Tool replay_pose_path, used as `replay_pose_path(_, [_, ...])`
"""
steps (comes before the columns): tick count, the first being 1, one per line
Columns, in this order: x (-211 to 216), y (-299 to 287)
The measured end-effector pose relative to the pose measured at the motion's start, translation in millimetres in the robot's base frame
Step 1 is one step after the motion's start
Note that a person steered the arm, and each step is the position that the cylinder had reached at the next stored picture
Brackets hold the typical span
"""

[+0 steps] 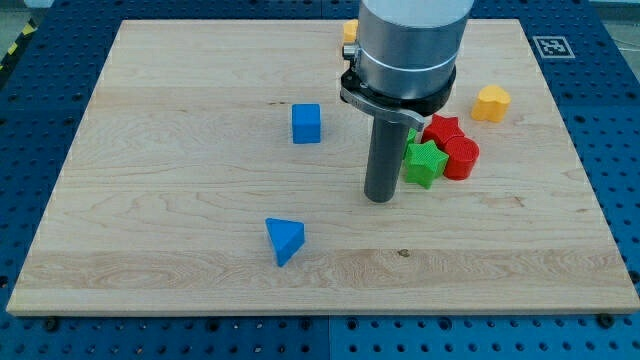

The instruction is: Move the blue cube diagonally to the top left of the blue triangle

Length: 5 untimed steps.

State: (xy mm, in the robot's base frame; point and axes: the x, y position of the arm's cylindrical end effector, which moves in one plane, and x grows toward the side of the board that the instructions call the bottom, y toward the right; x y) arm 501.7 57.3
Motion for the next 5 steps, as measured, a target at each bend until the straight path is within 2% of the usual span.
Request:
replay_pose_path(1, [-8, -23])
replay_pose_path(5, [-89, -42])
